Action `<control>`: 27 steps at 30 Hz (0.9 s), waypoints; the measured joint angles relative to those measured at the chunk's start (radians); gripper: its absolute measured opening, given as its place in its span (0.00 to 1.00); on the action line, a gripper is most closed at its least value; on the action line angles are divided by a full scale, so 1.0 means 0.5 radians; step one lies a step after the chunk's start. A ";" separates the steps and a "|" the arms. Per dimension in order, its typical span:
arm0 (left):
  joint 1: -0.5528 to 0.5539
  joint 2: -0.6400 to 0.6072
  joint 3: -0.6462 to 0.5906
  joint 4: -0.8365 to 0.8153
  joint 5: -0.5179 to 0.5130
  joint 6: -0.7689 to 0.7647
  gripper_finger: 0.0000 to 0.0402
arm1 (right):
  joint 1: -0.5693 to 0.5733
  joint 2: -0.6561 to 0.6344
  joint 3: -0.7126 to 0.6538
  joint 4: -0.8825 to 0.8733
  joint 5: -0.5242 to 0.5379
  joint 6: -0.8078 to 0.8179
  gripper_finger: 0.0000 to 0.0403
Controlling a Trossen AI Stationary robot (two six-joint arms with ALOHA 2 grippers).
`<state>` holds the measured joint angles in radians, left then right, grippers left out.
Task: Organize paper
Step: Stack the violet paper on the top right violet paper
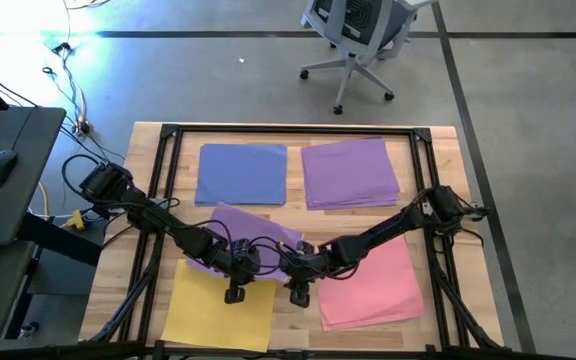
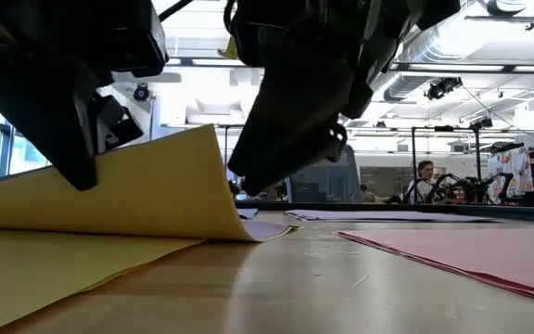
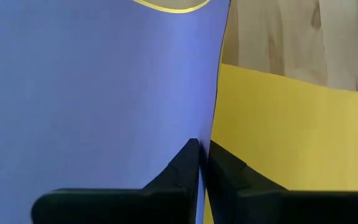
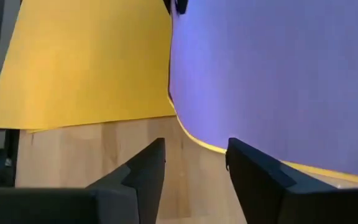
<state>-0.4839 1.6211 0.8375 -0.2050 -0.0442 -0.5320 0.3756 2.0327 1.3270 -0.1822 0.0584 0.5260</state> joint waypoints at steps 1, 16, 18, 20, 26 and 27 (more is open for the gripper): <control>0.000 0.000 0.000 0.000 0.000 0.004 0.00 | 0.000 0.000 0.000 0.014 -0.008 -0.021 0.37; 0.001 -0.002 0.000 0.002 -0.062 0.247 0.00 | -0.114 -0.092 0.002 0.265 -0.026 -0.121 0.31; 0.001 -0.002 0.000 -0.003 -0.062 0.244 0.00 | -0.114 -0.083 0.002 0.238 -0.028 -0.120 0.31; 0.003 -0.002 0.000 -0.002 -0.061 0.246 0.00 | -0.114 -0.073 0.002 0.256 -0.053 -0.127 0.31; 0.016 -0.002 0.000 -0.002 -0.061 0.248 0.00 | -0.114 -0.052 0.002 0.278 -0.105 -0.144 0.31; 0.016 -0.002 0.000 -0.002 -0.062 0.248 0.00 | -0.118 -0.041 0.002 0.280 -0.097 -0.115 0.31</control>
<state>-0.4758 1.6203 0.8375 -0.2061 -0.0753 -0.4083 0.3165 2.0121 1.3281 -0.0422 0.0099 0.4685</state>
